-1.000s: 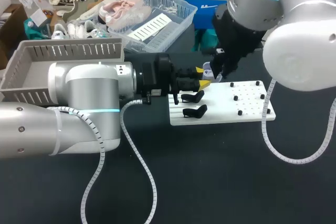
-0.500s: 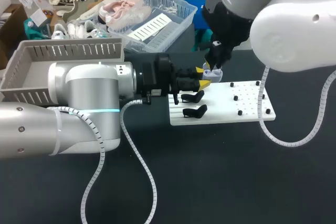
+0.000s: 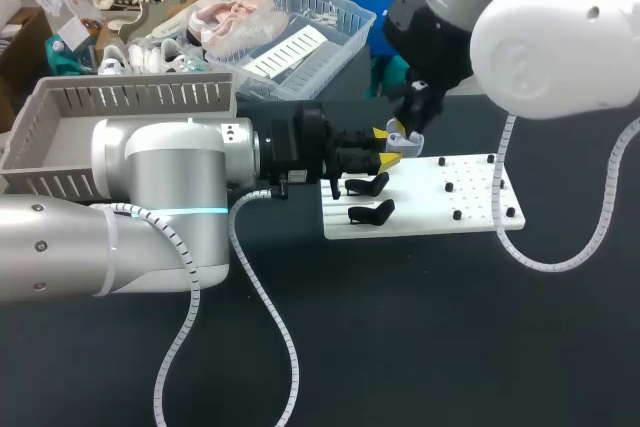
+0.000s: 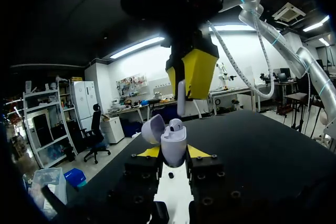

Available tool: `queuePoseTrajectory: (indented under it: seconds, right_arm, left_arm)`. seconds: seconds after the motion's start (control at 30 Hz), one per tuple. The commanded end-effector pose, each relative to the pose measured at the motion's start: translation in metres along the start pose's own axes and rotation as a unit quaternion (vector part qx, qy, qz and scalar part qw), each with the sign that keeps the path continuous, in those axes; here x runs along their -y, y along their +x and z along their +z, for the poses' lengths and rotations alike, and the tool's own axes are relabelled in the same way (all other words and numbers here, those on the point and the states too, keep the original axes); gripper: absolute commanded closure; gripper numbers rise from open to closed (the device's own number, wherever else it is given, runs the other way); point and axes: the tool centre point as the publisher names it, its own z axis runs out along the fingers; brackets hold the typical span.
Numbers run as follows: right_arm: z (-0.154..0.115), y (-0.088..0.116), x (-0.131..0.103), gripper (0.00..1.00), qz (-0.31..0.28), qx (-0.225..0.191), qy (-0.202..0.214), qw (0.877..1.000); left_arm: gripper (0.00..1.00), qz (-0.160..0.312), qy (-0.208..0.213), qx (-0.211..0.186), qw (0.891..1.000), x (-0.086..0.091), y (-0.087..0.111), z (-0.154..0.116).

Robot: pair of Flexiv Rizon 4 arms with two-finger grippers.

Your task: Pick up each earbud case from the left stands, insert the matching earbuds, close the lid, and place the case in the box.

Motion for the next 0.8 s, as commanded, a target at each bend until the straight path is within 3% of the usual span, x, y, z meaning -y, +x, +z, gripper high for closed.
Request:
queuePoseTrajectory:
  seconds: [0.03,0.8]
  right_arm:
    - [0.002,-0.002,0.002,1.0,-0.004,-0.005,-0.003,1.0]
    - [0.014,-0.013,0.0,1.0,-0.025,-0.01,-0.009,1.0]
  left_arm:
    - [1.0,0.001,-0.002,0.001,1.0,0.0,0.0,0.0]
    - [1.0,0.001,-0.002,0.001,1.0,0.0,0.0,0.0]
